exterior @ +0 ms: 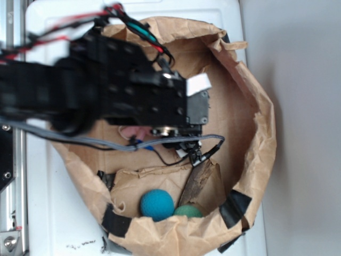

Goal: Grab the pink bunny.

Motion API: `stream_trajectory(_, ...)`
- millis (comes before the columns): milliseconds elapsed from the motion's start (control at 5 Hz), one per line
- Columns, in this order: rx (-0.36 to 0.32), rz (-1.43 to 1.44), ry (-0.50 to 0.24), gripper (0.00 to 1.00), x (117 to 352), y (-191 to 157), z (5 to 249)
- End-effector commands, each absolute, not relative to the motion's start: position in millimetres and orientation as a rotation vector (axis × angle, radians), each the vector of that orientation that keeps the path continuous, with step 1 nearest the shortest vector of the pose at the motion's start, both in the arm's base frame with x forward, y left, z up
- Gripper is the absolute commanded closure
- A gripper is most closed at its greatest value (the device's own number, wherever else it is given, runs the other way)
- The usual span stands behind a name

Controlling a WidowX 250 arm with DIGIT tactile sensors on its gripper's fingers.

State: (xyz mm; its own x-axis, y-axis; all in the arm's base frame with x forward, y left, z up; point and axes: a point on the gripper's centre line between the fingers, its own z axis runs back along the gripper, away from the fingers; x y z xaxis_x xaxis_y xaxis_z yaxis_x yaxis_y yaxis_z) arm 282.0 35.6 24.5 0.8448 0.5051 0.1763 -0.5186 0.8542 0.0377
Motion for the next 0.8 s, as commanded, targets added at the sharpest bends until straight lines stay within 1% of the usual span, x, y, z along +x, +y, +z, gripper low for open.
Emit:
stream_trajectory(0, 0.029, 0.557, -0.298, 1.0, 283.6, 40.6, 37.8)
stream_trajectory(200, -0.009, 0.577, -0.323, 1.0, 281.6, 45.8, 48.1)
stream_trajectory(400, -0.048, 0.573, -0.295, 1.0, 318.0, 36.6, 57.0)
stream_trajectory(600, -0.038, 0.611, -0.285, 1.0, 319.7, 23.3, 103.9)
